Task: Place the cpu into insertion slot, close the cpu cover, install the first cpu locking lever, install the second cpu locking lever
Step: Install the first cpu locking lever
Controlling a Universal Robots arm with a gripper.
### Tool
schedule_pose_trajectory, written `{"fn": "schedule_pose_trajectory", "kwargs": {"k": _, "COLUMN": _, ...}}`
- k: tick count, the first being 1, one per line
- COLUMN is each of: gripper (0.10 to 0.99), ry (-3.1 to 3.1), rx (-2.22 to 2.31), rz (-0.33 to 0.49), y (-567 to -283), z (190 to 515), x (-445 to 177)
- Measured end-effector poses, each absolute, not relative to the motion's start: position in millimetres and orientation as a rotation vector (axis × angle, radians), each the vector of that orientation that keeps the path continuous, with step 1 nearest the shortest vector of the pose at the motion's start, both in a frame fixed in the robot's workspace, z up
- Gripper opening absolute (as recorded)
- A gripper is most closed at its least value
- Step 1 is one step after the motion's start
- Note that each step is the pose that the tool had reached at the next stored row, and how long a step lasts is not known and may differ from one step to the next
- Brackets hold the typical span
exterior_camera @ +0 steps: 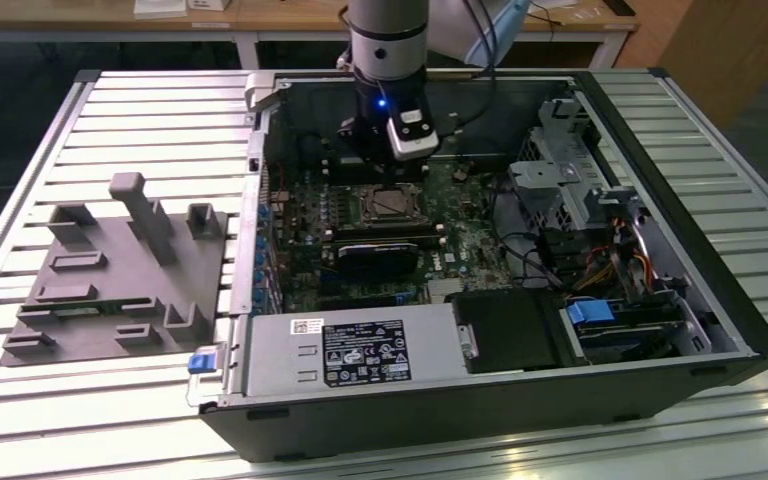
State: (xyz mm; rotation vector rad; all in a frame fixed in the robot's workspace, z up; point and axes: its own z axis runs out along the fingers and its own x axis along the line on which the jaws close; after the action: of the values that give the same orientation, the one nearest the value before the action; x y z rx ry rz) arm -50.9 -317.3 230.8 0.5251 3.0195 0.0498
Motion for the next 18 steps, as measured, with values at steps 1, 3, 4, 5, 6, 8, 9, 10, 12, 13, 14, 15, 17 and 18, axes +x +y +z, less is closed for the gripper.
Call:
{"fn": "schedule_pose_trajectory", "kwargs": {"k": 1, "gripper": 0.102, "ry": 3.02, "rx": 0.525, "rz": 0.05, "y": -319.4, "z": 230.8, "x": -50.7}}
{"fn": "schedule_pose_trajectory", "kwargs": {"k": 3, "gripper": 0.102, "ry": 3.021, "rx": 0.525, "rz": 0.049, "y": -323.6, "z": 230.9, "x": -50.4}}
{"fn": "schedule_pose_trajectory", "kwargs": {"k": 4, "gripper": 0.102, "ry": 3.022, "rx": 0.526, "rz": 0.049, "y": -325.4, "z": 230.8, "x": -50.3}}
{"fn": "schedule_pose_trajectory", "kwargs": {"k": 5, "gripper": 0.102, "ry": 3.022, "rx": 0.526, "rz": 0.049, "y": -326.4, "z": 230.8, "x": -50.3}}
{"fn": "schedule_pose_trajectory", "kwargs": {"k": 6, "gripper": 0.102, "ry": 3.022, "rx": 0.525, "rz": 0.049, "y": -326.8, "z": 230.8, "x": -50.3}}
{"fn": "schedule_pose_trajectory", "kwargs": {"k": 8, "gripper": 0.102, "ry": 3.022, "rx": 0.526, "rz": 0.049, "y": -326.8, "z": 230.8, "x": -50.3}}
{"fn": "schedule_pose_trajectory", "kwargs": {"k": 9, "gripper": 0.102, "ry": 3.022, "rx": 0.526, "rz": 0.049, "y": -326.8, "z": 230.8, "x": -50.3}}
{"fn": "schedule_pose_trajectory", "kwargs": {"k": 10, "gripper": 0.102, "ry": 3.022, "rx": 0.524, "rz": 0.049, "y": -326.8, "z": 230.8, "x": -50.3}}
{"fn": "schedule_pose_trajectory", "kwargs": {"k": 12, "gripper": 0.102, "ry": 3.026, "rx": 0.503, "rz": 0.05, "y": -326.8, "z": 230.7, "x": -50.1}}
{"fn": "schedule_pose_trajectory", "kwargs": {"k": 13, "gripper": 0.102, "ry": 3.029, "rx": 0.485, "rz": 0.051, "y": -326.8, "z": 230.5, "x": -50.0}}
{"fn": "schedule_pose_trajectory", "kwargs": {"k": 14, "gripper": 0.102, "ry": 3.032, "rx": 0.465, "rz": 0.052, "y": -326.8, "z": 230.4, "x": -50.0}}
{"fn": "schedule_pose_trajectory", "kwargs": {"k": 15, "gripper": 0.102, "ry": 3.036, "rx": 0.444, "rz": 0.052, "y": -326.8, "z": 230.3, "x": -50.0}}
{"fn": "schedule_pose_trajectory", "kwargs": {"k": 17, "gripper": 0.102, "ry": 3.042, "rx": 0.4, "rz": 0.054, "y": -326.8, "z": 229.9, "x": -50.0}}
{"fn": "schedule_pose_trajectory", "kwargs": {"k": 18, "gripper": 0.102, "ry": 3.045, "rx": 0.379, "rz": 0.055, "y": -326.8, "z": 229.7, "x": -50.0}}
